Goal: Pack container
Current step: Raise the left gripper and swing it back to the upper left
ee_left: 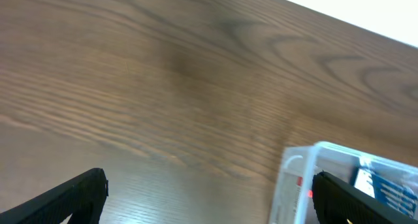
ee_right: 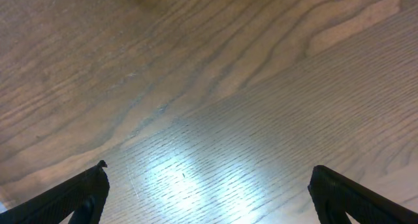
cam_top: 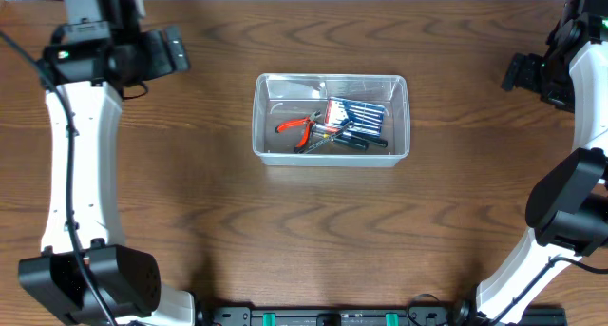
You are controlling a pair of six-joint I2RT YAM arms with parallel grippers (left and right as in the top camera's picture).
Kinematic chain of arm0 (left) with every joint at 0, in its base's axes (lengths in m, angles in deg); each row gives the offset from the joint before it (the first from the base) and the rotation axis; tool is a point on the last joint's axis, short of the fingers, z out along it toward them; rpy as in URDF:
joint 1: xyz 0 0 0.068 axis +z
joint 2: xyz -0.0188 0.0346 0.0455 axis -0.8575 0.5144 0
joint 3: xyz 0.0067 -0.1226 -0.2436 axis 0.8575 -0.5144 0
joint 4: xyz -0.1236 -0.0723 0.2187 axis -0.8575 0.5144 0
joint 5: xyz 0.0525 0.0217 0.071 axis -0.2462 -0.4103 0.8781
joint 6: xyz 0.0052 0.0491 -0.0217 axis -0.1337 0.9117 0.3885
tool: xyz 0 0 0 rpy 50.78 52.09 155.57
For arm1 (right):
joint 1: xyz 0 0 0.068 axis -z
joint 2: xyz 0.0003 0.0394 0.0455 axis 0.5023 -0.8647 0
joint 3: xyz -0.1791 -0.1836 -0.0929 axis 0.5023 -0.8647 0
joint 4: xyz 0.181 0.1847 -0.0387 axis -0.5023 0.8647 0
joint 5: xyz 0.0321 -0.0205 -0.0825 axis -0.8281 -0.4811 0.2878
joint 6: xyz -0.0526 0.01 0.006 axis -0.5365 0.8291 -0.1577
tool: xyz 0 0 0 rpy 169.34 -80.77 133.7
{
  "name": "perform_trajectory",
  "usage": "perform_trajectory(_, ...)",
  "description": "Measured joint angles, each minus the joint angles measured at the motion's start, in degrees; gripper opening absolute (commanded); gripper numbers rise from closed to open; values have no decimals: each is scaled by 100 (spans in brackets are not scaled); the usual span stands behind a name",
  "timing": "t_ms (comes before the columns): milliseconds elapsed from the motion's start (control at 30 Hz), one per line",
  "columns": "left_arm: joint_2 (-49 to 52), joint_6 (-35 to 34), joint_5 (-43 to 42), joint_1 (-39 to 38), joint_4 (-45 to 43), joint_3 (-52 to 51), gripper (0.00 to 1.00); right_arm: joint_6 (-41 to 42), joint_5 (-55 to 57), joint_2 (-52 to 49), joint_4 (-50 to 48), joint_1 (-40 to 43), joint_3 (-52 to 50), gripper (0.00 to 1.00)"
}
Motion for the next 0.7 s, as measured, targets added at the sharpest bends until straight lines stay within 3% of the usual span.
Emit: perform_trajectory(700, -11, -2, 0, 1801, 24, 0, 98, 0, 0, 2, -2, 0, 0, 99)
